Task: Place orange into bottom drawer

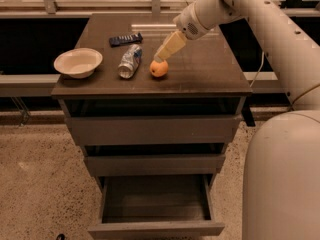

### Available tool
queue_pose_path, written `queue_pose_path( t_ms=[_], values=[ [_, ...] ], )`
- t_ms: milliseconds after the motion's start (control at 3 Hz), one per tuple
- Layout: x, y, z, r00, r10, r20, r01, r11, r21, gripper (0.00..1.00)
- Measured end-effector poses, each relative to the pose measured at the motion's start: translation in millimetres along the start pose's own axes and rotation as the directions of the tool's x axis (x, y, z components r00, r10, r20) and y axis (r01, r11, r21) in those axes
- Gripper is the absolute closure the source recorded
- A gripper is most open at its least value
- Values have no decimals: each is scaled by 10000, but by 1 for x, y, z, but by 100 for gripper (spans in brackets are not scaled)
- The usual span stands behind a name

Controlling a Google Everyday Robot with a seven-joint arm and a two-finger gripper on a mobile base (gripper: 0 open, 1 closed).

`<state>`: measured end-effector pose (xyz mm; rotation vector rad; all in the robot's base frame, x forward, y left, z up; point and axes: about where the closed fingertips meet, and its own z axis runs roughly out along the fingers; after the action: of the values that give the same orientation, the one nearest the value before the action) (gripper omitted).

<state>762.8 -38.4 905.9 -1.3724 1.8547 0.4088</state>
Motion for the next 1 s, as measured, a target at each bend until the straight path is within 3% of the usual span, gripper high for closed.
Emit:
queue_pose_path(
  t_ms=[667, 1000],
  values=[
    [9, 3, 37, 9988, -396, -283, 398, 9992, 47, 0],
    [24, 6, 42, 9987, -284, -434, 283, 9996, -42, 0]
  ],
)
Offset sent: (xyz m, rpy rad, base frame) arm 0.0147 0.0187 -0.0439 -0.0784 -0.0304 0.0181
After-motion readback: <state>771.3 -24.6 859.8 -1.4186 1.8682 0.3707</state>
